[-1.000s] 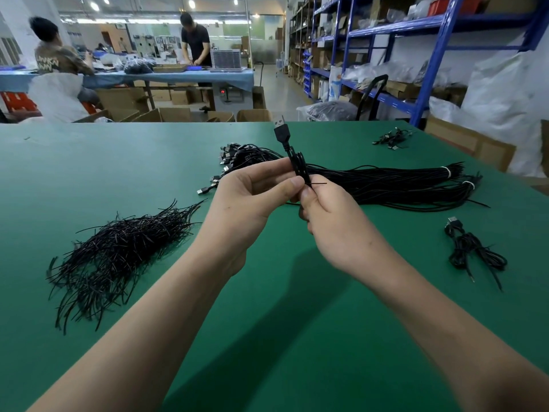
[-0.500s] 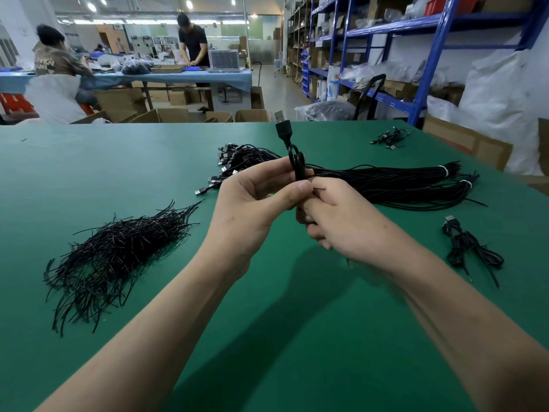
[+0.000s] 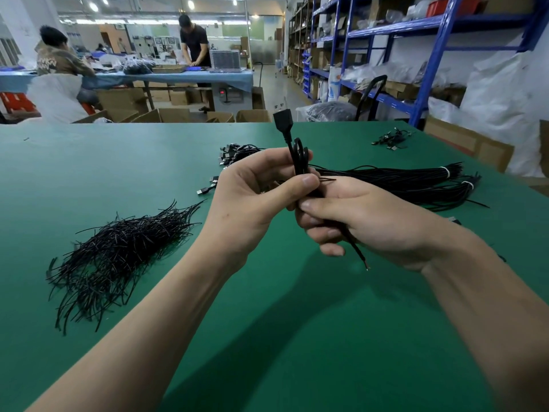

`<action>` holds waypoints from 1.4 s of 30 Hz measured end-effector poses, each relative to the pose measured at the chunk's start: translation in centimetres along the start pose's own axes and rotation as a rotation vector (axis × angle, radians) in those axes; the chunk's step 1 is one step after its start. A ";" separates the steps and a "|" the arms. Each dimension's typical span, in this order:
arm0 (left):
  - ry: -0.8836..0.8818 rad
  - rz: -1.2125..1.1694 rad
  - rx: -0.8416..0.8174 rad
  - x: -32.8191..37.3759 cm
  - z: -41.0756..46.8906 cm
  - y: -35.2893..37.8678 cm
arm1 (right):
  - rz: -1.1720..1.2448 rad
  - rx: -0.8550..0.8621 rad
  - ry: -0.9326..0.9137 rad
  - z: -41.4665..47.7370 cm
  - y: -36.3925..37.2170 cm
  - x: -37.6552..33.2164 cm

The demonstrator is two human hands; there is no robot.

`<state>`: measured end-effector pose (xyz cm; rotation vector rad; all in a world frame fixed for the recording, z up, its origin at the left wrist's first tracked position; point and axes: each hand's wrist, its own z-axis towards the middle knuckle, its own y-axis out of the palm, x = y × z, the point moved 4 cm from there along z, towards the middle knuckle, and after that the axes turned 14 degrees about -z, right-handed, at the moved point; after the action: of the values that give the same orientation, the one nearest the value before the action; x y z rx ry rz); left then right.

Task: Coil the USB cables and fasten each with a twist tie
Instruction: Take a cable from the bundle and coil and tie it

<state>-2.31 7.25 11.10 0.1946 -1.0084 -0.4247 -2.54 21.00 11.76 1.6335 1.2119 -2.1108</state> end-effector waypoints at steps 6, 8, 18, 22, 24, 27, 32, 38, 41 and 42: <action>0.014 0.005 0.003 0.7 0.0 0.0 | 0.153 -0.032 -0.051 0.0 0.1 -0.4; 0.026 0.026 0.026 0.8 0.1 -0.2 | 0.068 -0.024 -0.049 -0.2 -0.4 -0.6; 0.004 0.041 0.058 0.7 0.4 -0.4 | -0.203 0.323 0.034 -0.6 -3.9 -0.3; -0.044 0.073 0.015 0.3 0.3 -0.1 | -0.128 0.284 0.052 -0.5 -3.6 0.2; -0.055 0.084 -0.014 0.2 0.2 0.1 | -0.077 0.237 0.049 -0.3 -3.2 0.5; -0.062 0.093 -0.019 0.2 0.1 0.2 | -0.008 0.190 0.024 -0.1 -3.0 0.7; -0.066 0.095 0.015 0.1 0.1 -0.1 | 0.045 0.195 -0.037 -0.1 -2.9 0.4; -0.011 0.024 -0.026 0.3 0.0 0.1 | 0.481 0.150 -0.027 0.6 -1.5 0.7; -0.003 0.011 -0.051 0.4 -0.1 0.1 | 0.644 0.146 0.036 0.8 -1.0 1.0; -0.007 0.014 -0.064 0.4 -0.1 0.1 | 0.663 0.145 0.051 0.8 -0.9 1.0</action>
<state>-2.05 7.11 11.43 0.1285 -1.0016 -0.4442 -3.99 21.36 11.31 1.8254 0.4255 -1.7578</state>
